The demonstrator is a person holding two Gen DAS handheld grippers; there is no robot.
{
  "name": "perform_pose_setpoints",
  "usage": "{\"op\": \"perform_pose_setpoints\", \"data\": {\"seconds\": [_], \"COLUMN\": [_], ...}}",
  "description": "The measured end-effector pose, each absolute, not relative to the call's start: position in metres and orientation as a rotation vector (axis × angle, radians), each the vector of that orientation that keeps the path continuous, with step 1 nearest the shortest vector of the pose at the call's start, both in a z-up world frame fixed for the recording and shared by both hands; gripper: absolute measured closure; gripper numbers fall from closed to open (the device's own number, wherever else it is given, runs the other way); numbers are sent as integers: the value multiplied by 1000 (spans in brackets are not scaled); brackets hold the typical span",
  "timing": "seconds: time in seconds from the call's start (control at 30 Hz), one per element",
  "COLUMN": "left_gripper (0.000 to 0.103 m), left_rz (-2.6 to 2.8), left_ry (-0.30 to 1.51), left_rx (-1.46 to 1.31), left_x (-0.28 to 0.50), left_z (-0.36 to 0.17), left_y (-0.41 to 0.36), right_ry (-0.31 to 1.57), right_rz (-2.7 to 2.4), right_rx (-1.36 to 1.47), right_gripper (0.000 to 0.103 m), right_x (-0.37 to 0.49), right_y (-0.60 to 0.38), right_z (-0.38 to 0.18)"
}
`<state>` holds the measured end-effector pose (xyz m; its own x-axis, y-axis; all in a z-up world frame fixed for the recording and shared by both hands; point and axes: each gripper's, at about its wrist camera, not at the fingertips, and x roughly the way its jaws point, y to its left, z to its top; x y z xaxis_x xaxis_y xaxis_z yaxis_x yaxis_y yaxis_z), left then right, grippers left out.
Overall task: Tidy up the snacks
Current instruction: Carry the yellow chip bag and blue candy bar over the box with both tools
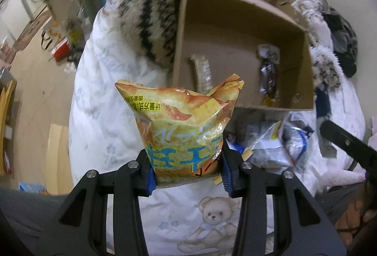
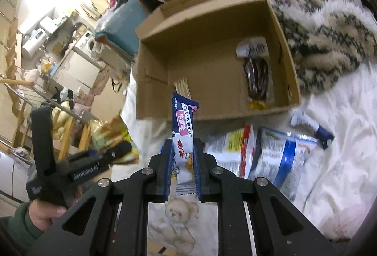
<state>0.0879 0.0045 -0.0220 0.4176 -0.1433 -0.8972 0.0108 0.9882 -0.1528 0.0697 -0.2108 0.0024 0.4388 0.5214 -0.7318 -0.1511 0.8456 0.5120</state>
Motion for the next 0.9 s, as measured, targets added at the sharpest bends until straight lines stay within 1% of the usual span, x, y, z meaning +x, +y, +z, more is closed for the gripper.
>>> {"op": "perform_pose_setpoints", "data": {"seconds": [0.17,0.43,0.57,0.9], "left_gripper": [64,64,64,64], "left_rz": [-142,-175,-191,-212], "left_ry": [1079,1027,1023,1022], "left_rx": [-55,27,47,88], "left_x": [116,166,183,193], "left_z": [8,29,25,-16], "left_y": [-12,-36,-46,-57], "right_ry": [970,925,929,958], "right_rz": [424,374,338,268], "right_rx": [400,375,382,391], "right_gripper": [86,86,86,86], "right_x": [90,131,150,168], "right_y": [-223,-244,-254,-261], "right_z": [21,29,22,3]}}
